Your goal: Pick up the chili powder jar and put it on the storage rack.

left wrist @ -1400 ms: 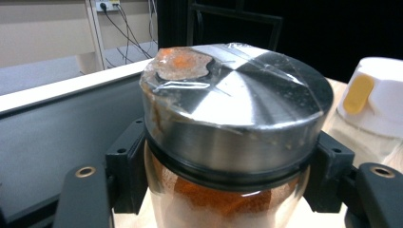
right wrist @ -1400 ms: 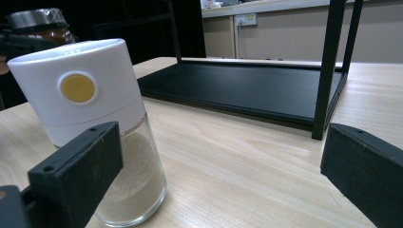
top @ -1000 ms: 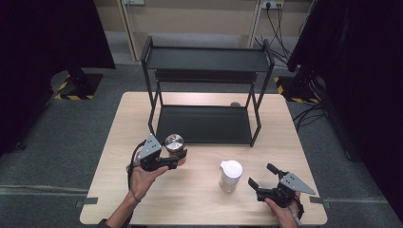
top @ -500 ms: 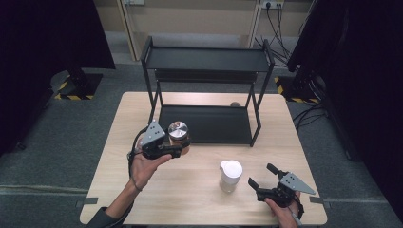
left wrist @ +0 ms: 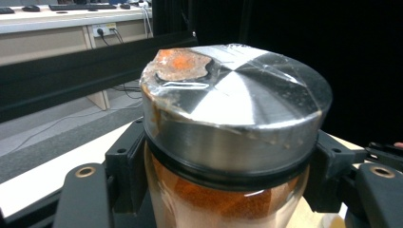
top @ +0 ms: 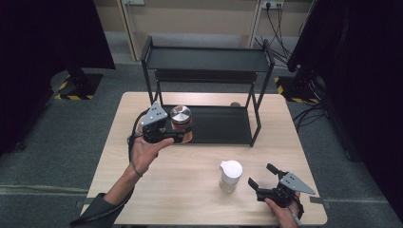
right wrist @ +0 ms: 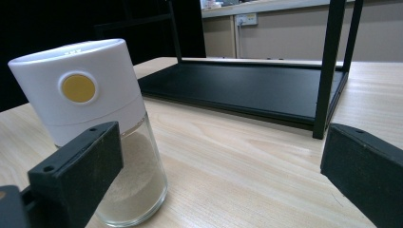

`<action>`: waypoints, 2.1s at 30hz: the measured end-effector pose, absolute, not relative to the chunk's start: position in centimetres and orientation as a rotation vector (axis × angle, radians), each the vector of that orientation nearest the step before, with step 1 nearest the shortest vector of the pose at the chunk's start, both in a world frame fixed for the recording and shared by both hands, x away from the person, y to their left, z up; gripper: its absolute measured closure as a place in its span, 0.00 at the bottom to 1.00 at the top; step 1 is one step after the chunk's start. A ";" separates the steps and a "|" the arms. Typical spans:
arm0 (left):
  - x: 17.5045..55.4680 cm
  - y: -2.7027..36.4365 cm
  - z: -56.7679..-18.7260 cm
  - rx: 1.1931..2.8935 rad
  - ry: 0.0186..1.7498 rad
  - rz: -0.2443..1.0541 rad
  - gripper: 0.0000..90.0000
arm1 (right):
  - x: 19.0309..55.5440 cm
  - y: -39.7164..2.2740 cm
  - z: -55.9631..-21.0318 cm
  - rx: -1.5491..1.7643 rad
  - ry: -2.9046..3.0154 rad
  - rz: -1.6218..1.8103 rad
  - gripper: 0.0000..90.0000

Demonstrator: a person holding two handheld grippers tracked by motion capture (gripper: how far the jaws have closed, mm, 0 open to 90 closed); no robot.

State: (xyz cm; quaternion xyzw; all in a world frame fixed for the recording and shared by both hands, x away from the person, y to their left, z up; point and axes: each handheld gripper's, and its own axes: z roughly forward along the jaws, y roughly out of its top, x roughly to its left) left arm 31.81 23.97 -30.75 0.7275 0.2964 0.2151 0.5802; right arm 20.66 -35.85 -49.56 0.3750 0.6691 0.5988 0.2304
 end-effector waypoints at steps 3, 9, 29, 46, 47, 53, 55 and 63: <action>32.0 23.8 -29.7 1.700 0.695 0.515 0.34 | 20.6 -35.9 -49.6 1.033 1.838 1.648 0.01; 32.7 23.6 -27.7 1.689 0.705 0.526 0.34 | 20.6 -35.9 -49.6 1.034 1.840 1.649 0.01; 35.3 22.8 -22.4 1.681 0.740 0.582 0.34 | 20.7 -35.9 -49.6 1.036 1.843 1.652 0.01; 37.0 21.2 -18.4 1.680 0.775 0.609 0.34 | 20.8 -36.0 -49.6 1.038 1.844 1.660 0.01; 37.1 21.1 -18.3 1.676 0.779 0.610 0.34 | 20.7 -36.0 -49.6 1.038 1.844 1.661 0.01; 37.8 20.5 -17.6 1.661 0.812 0.619 0.34 | 20.8 -36.0 -49.6 1.036 1.843 1.663 0.01; 38.0 20.2 -17.3 1.664 0.819 0.629 0.34 | 20.8 -36.1 -49.6 1.037 1.843 1.663 0.01; 38.8 19.3 -16.7 1.647 0.856 0.660 0.34 | 20.8 -36.1 -49.6 1.038 1.843 1.667 0.01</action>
